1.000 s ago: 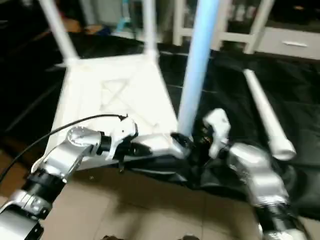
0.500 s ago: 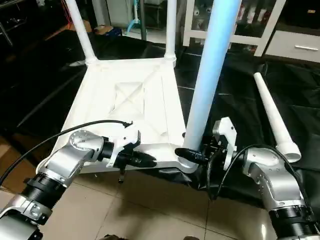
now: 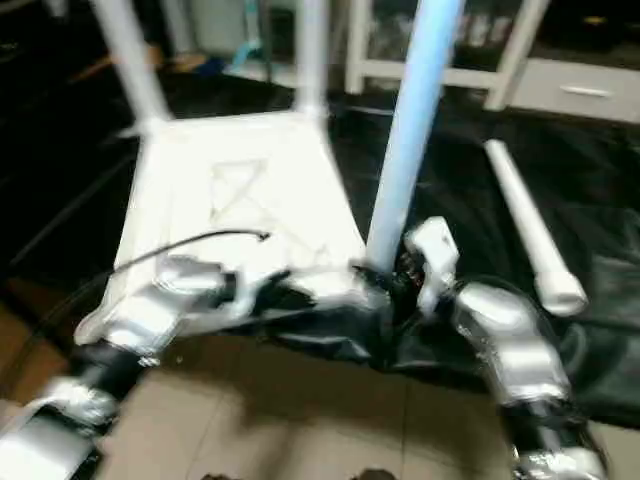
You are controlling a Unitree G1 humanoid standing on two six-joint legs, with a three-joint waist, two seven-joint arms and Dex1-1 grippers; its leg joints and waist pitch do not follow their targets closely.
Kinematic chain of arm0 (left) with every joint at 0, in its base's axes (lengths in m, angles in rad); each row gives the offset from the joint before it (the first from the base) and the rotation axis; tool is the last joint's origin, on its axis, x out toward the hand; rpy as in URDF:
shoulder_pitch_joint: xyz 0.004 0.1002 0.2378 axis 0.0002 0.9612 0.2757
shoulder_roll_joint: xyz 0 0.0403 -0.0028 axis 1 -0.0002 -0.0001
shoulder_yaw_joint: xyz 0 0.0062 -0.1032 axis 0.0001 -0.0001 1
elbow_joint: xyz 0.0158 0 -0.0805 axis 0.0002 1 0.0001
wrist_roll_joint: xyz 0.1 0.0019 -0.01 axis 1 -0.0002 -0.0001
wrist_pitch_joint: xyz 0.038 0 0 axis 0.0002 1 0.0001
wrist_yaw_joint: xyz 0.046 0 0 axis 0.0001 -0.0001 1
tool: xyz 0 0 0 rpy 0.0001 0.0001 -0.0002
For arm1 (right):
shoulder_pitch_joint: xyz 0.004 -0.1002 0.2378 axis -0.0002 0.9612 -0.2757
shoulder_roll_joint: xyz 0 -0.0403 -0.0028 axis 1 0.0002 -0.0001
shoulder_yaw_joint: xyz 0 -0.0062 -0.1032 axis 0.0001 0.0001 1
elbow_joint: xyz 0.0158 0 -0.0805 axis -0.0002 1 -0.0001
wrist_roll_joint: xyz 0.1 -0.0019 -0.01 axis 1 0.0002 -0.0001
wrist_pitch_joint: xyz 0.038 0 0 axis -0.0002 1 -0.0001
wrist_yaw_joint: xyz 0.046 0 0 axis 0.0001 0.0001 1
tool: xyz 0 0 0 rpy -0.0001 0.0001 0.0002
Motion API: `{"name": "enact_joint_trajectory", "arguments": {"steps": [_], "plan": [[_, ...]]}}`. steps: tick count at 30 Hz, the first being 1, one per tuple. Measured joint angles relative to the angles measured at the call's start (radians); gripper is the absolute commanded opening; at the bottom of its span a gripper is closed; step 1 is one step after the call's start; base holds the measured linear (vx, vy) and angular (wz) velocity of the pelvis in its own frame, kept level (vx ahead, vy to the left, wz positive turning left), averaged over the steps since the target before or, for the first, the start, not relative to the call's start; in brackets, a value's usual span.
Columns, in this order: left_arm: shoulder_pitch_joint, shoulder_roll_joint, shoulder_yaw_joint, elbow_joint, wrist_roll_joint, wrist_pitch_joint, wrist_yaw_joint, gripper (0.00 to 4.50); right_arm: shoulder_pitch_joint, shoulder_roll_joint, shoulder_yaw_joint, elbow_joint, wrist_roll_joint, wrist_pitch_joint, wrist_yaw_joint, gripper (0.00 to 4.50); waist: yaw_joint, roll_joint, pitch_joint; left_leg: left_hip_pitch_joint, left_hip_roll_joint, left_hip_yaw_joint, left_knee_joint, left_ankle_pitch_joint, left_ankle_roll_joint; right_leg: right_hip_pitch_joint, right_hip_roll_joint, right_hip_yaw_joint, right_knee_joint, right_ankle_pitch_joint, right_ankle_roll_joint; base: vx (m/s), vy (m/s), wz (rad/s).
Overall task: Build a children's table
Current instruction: Rotate leg to tighten
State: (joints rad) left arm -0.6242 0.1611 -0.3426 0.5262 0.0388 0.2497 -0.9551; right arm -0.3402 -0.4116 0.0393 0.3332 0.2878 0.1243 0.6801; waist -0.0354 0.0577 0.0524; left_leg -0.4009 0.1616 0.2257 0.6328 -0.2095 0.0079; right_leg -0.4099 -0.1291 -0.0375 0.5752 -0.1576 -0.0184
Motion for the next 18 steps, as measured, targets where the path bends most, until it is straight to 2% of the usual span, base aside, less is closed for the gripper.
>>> {"name": "enact_joint_trajectory", "arguments": {"steps": [2,4,6,9,15,17,18], "plan": [[-0.018,-0.061,0.007,0.053,0.006,0.008,0.096,0.00,-0.028,0.057,-0.004,0.046,-0.049,-0.011,-0.148,1.93,-0.018,-0.002,-0.001,0.000,0.000,-0.002,0.000,0.000,0.000,-0.001,0.000,-0.001,0.001,0.000,0.000,0.000,0.000,0.00],[-0.093,-0.162,0.049,0.171,0.020,0.031,0.276,0.00,-0.139,0.180,-0.029,0.171,-0.137,-0.048,-0.449,1.93,-0.035,0.001,-0.001,-0.004,-0.001,-0.002,0.000,0.001,-0.002,-0.006,0.000,-0.001,0.002,0.002,-0.002,0.000,0.000,0.00],[-0.121,-0.221,0.074,0.222,0.020,0.035,0.373,0.00,-0.188,0.228,-0.034,0.255,-0.171,-0.096,-0.614,1.93,-0.039,0.002,-0.001,-0.006,-0.001,-0.003,-0.001,0.001,-0.002,-0.007,0.000,-0.002,0.002,0.003,-0.001,0.000,0.000,0.00],[-0.155,-0.261,0.091,0.272,0.019,0.034,0.439,0.00,-0.244,0.269,-0.043,0.350,-0.190,-0.153,-0.748,1.93,-0.041,0.004,-0.003,-0.007,0.000,-0.004,-0.001,0.003,0.004,-0.008,0.000,-0.004,0.003,0.004,0.000,0.000,0.000,0.00],[-0.192,-0.274,0.100,0.316,0.020,0.009,0.468,0.00,-0.304,0.299,-0.057,0.454,-0.224,-0.239,-0.827,1.93,-0.037,0.004,-0.003,-0.019,0.000,-0.005,0.001,0.001,0.011,-0.017,-0.001,-0.007,0.003,0.003,0.001,0.000,0.000,0.00],[-0.192,-0.265,0.100,0.320,0.021,-0.002,0.457,0.00,-0.306,0.300,-0.067,0.485,-0.223,-0.292,-0.784,1.93,-0.035,0.004,-0.003,-0.020,0.000,-0.004,0.002,0.001,0.013,-0.019,-0.001,-0.007,0.004,0.003,0.001,0.000,0.000,0.00],[-0.192,-0.261,0.100,0.323,0.022,-0.010,0.448,0.00,-0.303,0.297,-0.068,0.494,-0.221,-0.316,-0.760,2.28,-0.034,0.004,-0.003,-0.020,0.000,-0.004,0.003,0.001,0.013,-0.019,-0.001,-0.007,0.004,0.003,0.001,0.000,0.000,0.00]]}}
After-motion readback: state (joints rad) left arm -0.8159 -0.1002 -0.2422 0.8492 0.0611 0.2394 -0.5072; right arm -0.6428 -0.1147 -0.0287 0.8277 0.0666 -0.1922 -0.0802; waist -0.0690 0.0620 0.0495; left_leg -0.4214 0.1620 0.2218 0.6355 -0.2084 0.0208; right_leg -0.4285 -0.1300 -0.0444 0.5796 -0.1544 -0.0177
